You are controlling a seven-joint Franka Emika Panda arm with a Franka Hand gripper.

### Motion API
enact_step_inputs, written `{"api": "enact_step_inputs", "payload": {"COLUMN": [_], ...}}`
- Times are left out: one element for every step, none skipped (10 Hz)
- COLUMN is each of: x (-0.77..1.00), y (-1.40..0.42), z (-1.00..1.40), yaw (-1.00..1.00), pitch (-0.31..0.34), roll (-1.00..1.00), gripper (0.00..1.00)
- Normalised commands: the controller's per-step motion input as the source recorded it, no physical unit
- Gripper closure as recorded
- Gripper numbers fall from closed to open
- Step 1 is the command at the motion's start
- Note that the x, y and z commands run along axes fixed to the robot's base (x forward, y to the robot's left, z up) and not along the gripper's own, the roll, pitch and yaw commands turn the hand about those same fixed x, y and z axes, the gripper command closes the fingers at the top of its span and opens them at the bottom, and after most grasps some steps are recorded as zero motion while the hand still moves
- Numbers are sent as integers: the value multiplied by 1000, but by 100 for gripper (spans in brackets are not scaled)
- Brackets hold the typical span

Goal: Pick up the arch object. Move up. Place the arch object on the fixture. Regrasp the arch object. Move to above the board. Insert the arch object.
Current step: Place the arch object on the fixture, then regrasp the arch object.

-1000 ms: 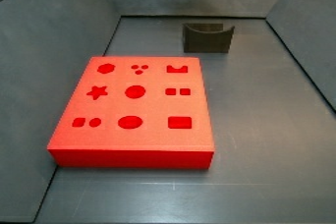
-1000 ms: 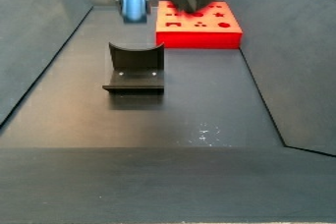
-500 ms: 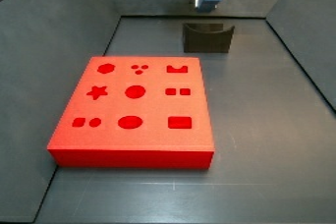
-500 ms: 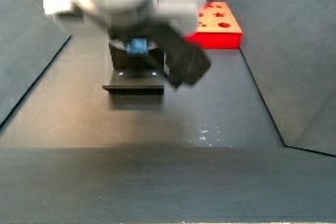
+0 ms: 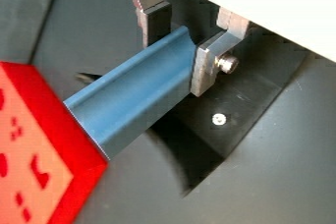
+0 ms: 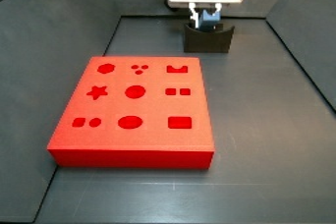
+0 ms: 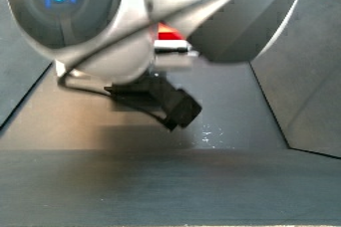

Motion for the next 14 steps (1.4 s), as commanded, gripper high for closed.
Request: {"api": "enact_step_inputs", "payload": {"x": [127,107,76,0,0,-3,-23,-26,-31,-32,-27,-24,-18,-20], "y": [81,68,57,0,0,3,3,-2,-2,2,3,5,8,5], "z": [-646,-484,-471,0,1000,1000,1000,1000,1000,946,716,544,314,198], "yaw": [-99,-95,-79,0,-9,-3,10,15,20,21,15,3,-10,-19], "pitch": [15,6,4,0,0,1,13,19,35,52,79,96,107,104], "roll": [-146,-137,-99,0,-20,-14,8,28,38,44,47,45,44,43], "gripper": [100,100,100,0,0,0,0,0,0,0,0,0,0,0]}}
